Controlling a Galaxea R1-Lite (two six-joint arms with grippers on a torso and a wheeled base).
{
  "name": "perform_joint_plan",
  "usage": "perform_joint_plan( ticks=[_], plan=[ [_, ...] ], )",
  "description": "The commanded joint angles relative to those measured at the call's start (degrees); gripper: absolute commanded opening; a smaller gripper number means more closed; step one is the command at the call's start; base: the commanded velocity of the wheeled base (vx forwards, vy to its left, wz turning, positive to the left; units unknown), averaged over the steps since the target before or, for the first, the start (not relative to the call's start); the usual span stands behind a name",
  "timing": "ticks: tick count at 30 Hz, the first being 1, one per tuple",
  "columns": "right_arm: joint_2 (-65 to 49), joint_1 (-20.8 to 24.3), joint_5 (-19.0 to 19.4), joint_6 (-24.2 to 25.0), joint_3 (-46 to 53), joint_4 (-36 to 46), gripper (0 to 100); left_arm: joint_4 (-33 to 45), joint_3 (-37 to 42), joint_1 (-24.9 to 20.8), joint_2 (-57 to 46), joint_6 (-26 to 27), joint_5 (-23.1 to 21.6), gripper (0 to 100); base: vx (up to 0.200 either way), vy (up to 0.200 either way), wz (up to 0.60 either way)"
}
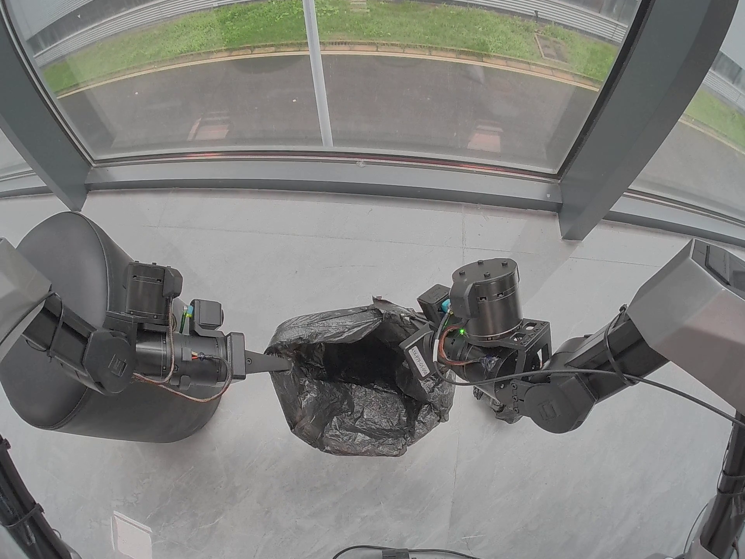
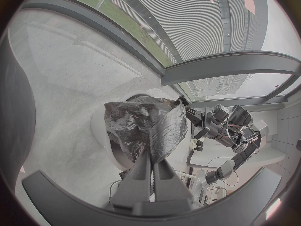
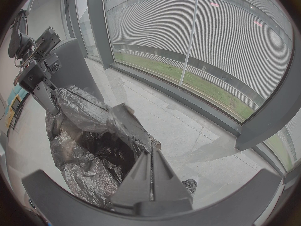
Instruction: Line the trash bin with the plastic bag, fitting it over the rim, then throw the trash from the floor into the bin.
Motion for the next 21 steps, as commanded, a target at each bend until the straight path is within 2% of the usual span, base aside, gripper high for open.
perform_joint_plan(
  ticks=[1, 8, 15, 21],
  plan=[
    [0.56, -1.31, 0.01, 0.03, -0.19, -0.21, 0, 0.03, -2.47, 0.14, 3.46, 0.1, 0.04, 0, 0.0, 0.0, 0.0],
    [2.14, -2.89, 0.01, 0.03, -1.34, -0.56, 0, 0.39, -5.54, 0.41, 7.59, 2.64, -0.05, 0, 0.0, 0.0, 0.0],
    [5.39, -3.42, 0.1, -0.05, -2.39, -5.22, 0, -0.32, -7.3, 1.02, 11.9, 3.61, 1.18, 0, 0.0, 0.0, 0.0],
    [6.18, -3.5, 0.72, -0.05, -2.48, -5.3, 0, -5.06, -6.69, 2.43, 12.07, 3.43, 2.32, 0, 0.0, 0.0, 0.0]
  ],
)
